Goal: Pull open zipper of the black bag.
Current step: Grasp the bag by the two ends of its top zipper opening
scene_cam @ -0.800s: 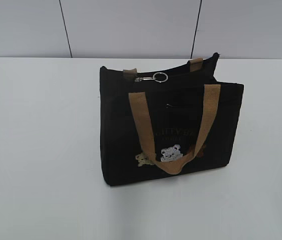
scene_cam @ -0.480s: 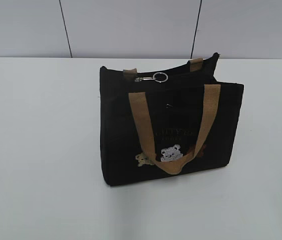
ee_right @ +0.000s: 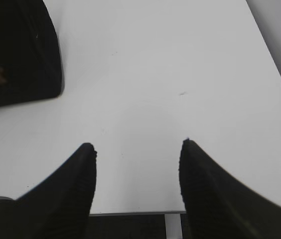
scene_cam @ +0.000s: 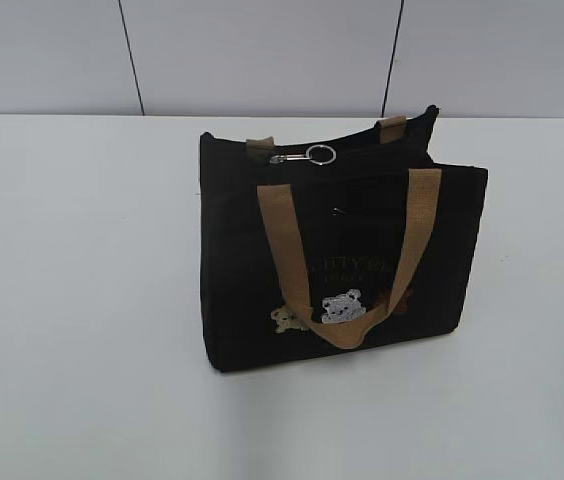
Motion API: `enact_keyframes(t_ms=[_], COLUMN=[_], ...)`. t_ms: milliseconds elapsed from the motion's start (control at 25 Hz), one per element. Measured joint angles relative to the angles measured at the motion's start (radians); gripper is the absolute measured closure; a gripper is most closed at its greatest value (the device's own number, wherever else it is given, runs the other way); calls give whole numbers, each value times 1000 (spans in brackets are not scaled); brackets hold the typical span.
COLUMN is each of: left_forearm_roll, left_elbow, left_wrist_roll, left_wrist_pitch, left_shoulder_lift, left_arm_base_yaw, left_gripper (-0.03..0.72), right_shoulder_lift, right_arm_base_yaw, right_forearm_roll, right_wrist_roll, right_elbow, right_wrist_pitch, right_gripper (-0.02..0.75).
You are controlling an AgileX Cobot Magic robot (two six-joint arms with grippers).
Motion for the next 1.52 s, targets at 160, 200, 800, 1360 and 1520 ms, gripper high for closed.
enact_keyframes(t_ms=[160, 200, 800, 1360, 1520], left_forearm_roll=[0, 0, -3, -311, -265], left_elbow=[0, 0, -98, 66, 73], left_wrist_roll=[0, 0, 87, 357, 340], left_wrist_pitch=[0, 0, -232, -1201, -1438], left_shoulder_lift=[0, 0, 121, 738, 1002], left_arm_base_yaw=[0, 0, 0, -48, -189], left_gripper=[252, 252, 251, 252, 252], right_shoulder_lift=[0, 0, 0, 0, 4], right_arm_base_yaw=[0, 0, 0, 0, 0], right_forearm_roll=[0, 0, 1, 43, 45], right_wrist_roll=[0, 0, 0, 0, 0], right_elbow=[0, 0, 0, 0, 0], right_wrist_pitch=[0, 0, 0, -2, 0], right_gripper=[328, 328, 328, 328, 328])
